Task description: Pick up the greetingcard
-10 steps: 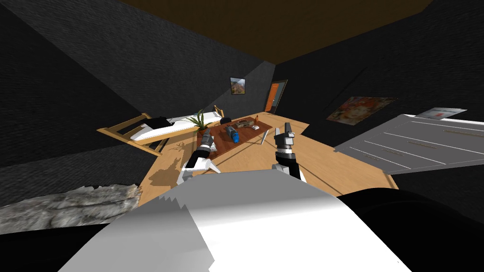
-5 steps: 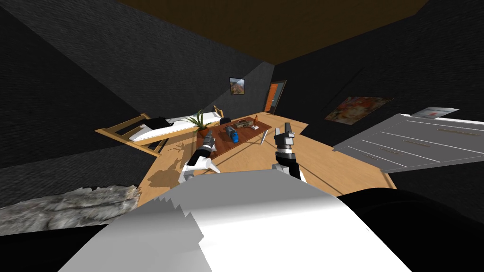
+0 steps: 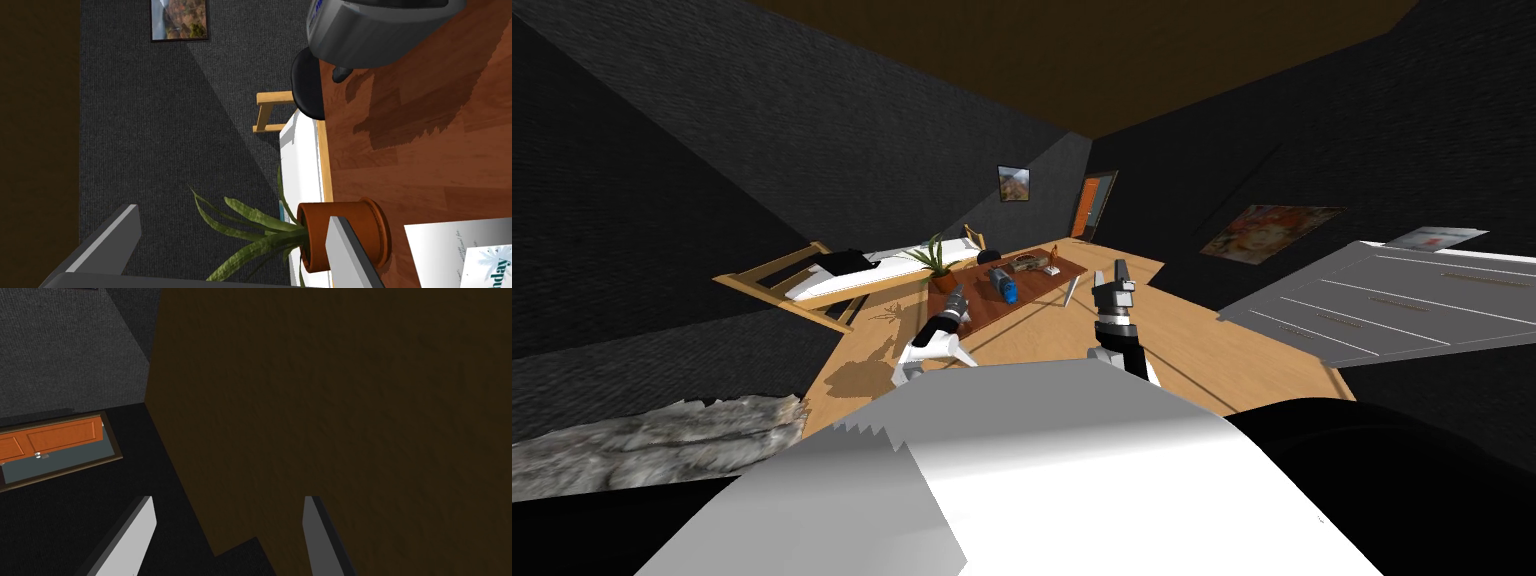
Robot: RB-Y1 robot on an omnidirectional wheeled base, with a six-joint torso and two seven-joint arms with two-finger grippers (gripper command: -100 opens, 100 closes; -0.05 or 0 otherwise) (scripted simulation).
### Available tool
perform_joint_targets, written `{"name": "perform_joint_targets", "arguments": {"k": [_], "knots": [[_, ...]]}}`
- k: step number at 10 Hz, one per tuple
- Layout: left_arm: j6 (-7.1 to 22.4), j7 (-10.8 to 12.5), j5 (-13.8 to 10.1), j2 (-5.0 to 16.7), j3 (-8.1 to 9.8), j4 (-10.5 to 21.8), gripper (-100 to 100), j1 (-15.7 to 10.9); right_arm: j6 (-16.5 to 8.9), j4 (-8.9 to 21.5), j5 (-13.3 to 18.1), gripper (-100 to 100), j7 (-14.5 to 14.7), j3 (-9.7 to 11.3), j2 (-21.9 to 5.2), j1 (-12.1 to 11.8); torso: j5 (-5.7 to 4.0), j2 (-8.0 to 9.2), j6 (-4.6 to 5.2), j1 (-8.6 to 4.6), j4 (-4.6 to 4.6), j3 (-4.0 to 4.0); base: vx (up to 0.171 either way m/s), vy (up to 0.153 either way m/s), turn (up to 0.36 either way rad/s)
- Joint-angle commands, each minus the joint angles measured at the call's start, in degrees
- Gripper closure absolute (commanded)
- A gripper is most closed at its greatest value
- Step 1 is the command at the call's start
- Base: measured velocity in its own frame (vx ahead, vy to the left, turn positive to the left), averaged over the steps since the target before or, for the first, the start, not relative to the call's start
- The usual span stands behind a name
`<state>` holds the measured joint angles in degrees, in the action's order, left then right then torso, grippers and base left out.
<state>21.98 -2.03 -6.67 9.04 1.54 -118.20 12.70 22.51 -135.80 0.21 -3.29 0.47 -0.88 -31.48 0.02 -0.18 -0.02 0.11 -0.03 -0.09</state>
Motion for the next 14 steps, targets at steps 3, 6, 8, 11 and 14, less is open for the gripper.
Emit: {"name": "perform_joint_targets", "arguments": {"k": [3,6,8,11,14], "knots": [[5.6,0.5,0.0,0.3,1.20,3.1,-100,0.1,0.0,0.0,0.0,0,0.0,0.0,0.0,0.0,0.01,-0.09,0.00,0.04,-0.02,-0.05,0.070,0.032,0.016],[9.3,1.1,0.3,0.5,2.31,5.9,-100,0.8,0.0,0.0,0.0,0,0.0,0.0,0.0,0.0,0.01,-0.19,-0.01,0.06,-0.05,-0.11,0.097,0.035,0.028],[11.5,1.5,0.5,0.6,3.02,7.6,-100,1.3,0.0,0.0,0.0,0,0.0,0.0,0.0,0.0,0.02,-0.22,0.00,0.07,-0.05,-0.13,0.099,0.030,0.029],[13.6,1.8,0.7,0.8,3.67,9.3,-100,1.9,0.0,0.0,0.0,0,0.0,0.0,0.0,0.0,0.00,-0.11,0.00,0.01,-0.03,-0.07,0.074,0.022,0.017],[17.0,2.3,1.0,1.3,4.60,12.2,-100,3.0,0.0,0.0,0.0,0,0.0,0.0,0.0,0.0,0.02,-0.21,-0.01,0.11,-0.05,-0.13,0.099,0.040,0.026]]}}
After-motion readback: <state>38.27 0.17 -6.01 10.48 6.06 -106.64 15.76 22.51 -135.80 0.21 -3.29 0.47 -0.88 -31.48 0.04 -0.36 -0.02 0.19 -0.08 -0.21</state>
